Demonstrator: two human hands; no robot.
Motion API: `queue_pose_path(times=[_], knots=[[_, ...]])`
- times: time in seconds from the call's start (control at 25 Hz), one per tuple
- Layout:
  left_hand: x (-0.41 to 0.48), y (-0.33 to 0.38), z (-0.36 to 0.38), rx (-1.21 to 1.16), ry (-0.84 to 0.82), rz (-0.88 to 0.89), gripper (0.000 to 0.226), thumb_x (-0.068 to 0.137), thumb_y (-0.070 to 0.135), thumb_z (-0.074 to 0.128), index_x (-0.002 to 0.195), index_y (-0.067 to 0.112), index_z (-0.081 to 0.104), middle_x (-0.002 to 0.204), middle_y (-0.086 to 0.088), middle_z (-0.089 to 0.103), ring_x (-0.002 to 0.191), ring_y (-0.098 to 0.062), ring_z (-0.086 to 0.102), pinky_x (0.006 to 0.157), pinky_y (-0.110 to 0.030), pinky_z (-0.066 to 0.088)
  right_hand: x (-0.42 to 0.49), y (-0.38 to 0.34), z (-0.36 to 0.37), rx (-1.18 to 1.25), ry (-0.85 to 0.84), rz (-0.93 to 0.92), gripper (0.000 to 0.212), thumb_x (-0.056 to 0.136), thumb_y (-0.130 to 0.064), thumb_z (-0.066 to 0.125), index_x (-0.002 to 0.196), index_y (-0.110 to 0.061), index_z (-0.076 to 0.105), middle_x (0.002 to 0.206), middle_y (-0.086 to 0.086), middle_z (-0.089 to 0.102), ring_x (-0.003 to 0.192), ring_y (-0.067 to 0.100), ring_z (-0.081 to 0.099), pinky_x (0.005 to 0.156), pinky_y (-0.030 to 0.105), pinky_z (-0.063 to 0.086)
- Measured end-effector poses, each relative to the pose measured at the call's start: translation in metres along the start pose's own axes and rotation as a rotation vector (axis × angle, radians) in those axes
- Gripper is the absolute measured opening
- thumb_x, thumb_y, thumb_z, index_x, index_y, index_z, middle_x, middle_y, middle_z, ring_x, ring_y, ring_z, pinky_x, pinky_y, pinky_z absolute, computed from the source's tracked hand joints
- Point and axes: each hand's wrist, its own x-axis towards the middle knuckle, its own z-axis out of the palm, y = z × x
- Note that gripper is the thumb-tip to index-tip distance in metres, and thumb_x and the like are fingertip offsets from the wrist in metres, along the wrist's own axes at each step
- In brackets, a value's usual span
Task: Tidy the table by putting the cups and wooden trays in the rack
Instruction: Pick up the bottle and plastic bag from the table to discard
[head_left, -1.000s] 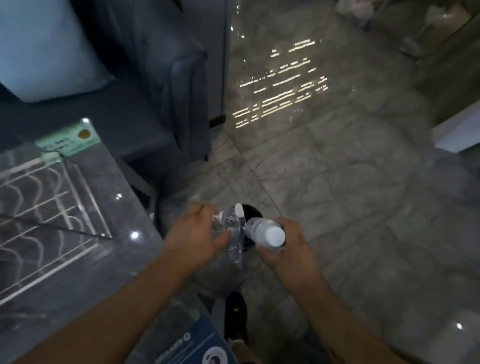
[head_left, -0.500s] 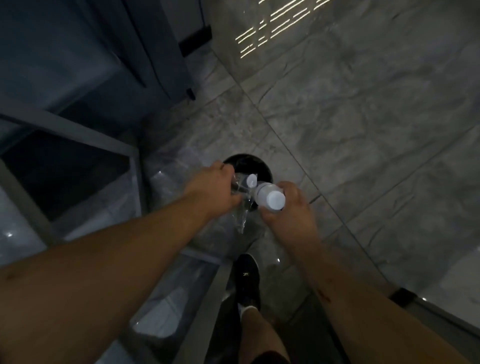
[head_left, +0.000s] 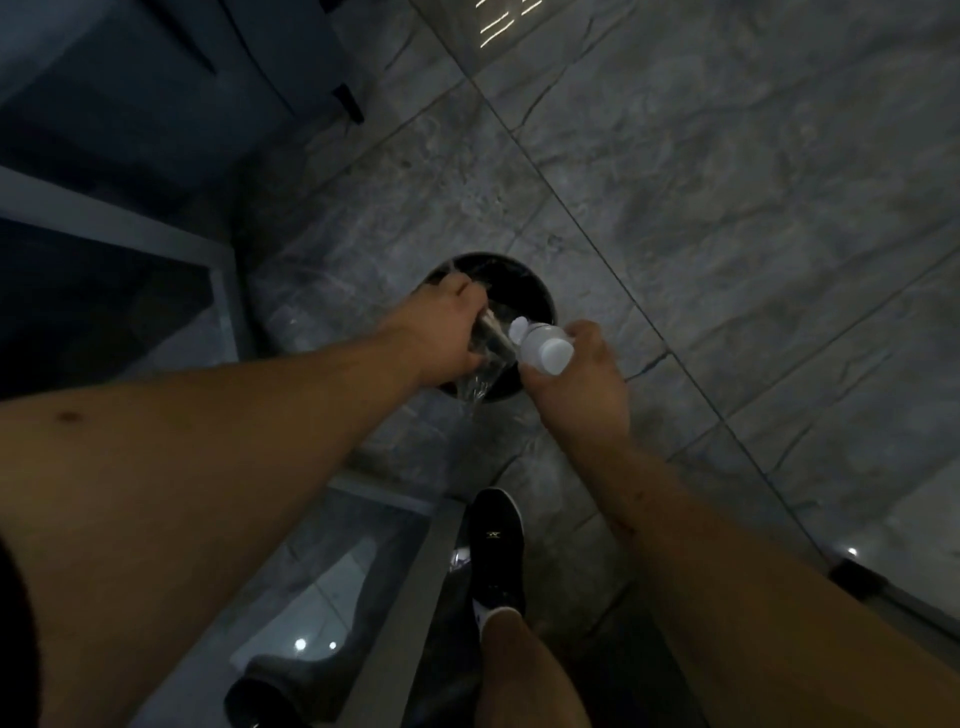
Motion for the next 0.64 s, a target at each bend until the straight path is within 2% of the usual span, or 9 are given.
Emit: queue_pose_path(times=[0.12,0.2,0.28,0.36,0.44,0.52,0.56,0.64], knots=[[0.017,-0.009,0.026,-0.056,-0.006,-0.057,0.085,0.074,0.045,0.085,0.143,0.015,0.045,0.154,-0.013,0.036,0.127,-0.038,0.054,0.102,-0.044,0.046,0.014,0.013,0.028,-0.010,-0.006,0.013,0.059,0.072,-0.050,0.076,0.116,-0.026,0.047,0.108,0.003,0.064,0.090,0.026,0.067,0.069,0.034,0.050],[0.017,-0.006,0.031,-0.082,-0.048,-0.098,0.106,0.072,0.052,0.085,0.155,0.018,0.030,0.167,-0.011,0.019,0.139,-0.039,0.045,0.112,-0.049,0.042,0.015,0.016,0.033,-0.026,-0.029,0.035,0.060,0.073,-0.049,0.076,0.120,-0.024,0.047,0.110,0.006,0.065,0.092,0.028,0.067,0.069,0.032,0.047],[0.016,-0.006,0.034,-0.069,-0.090,-0.127,0.119,0.071,0.058,0.083,0.162,0.025,0.013,0.172,-0.007,0.003,0.143,-0.042,0.040,0.115,-0.050,0.038,0.015,0.018,0.036,-0.048,-0.058,0.028,0.057,0.076,-0.047,0.075,0.120,-0.022,0.048,0.110,0.007,0.066,0.092,0.029,0.068,0.069,0.033,0.048],[0.007,-0.005,0.033,-0.035,-0.126,-0.141,0.121,0.073,0.060,0.081,0.163,0.031,0.005,0.172,-0.005,-0.008,0.142,-0.043,0.040,0.114,-0.049,0.038,0.009,0.017,0.035,-0.062,-0.100,0.018,0.054,0.078,-0.044,0.074,0.120,-0.020,0.051,0.110,0.009,0.067,0.094,0.031,0.068,0.069,0.033,0.048],[-0.004,-0.004,0.028,-0.029,-0.130,-0.141,0.117,0.077,0.057,0.079,0.163,0.032,0.004,0.172,-0.004,-0.011,0.142,-0.044,0.040,0.115,-0.049,0.039,0.003,0.012,0.028,-0.072,-0.132,0.015,0.053,0.079,-0.043,0.071,0.122,-0.018,0.052,0.114,0.010,0.067,0.099,0.032,0.068,0.073,0.035,0.051],[-0.022,-0.004,0.016,-0.060,-0.101,-0.162,0.106,0.082,0.052,0.076,0.163,0.028,0.011,0.172,-0.008,-0.005,0.143,-0.043,0.038,0.115,-0.051,0.039,-0.006,-0.001,0.013,-0.092,-0.164,0.019,0.055,0.081,-0.048,0.067,0.126,-0.019,0.052,0.119,0.010,0.066,0.105,0.032,0.067,0.083,0.042,0.056],[-0.031,-0.004,0.011,-0.077,-0.100,-0.173,0.097,0.085,0.051,0.073,0.162,0.025,0.019,0.172,-0.011,0.005,0.142,-0.041,0.039,0.114,-0.050,0.040,-0.013,-0.001,0.007,-0.108,-0.170,0.001,0.056,0.083,-0.048,0.064,0.129,-0.019,0.052,0.121,0.011,0.065,0.106,0.033,0.066,0.087,0.044,0.056],[-0.050,-0.004,-0.001,-0.068,-0.155,-0.204,0.074,0.088,0.049,0.068,0.150,0.018,0.041,0.159,-0.015,0.037,0.134,-0.037,0.050,0.107,-0.044,0.046,-0.029,-0.011,-0.007,-0.202,-0.187,-0.011,0.054,0.085,-0.043,0.062,0.132,-0.016,0.052,0.122,0.013,0.065,0.108,0.035,0.066,0.089,0.044,0.056]])
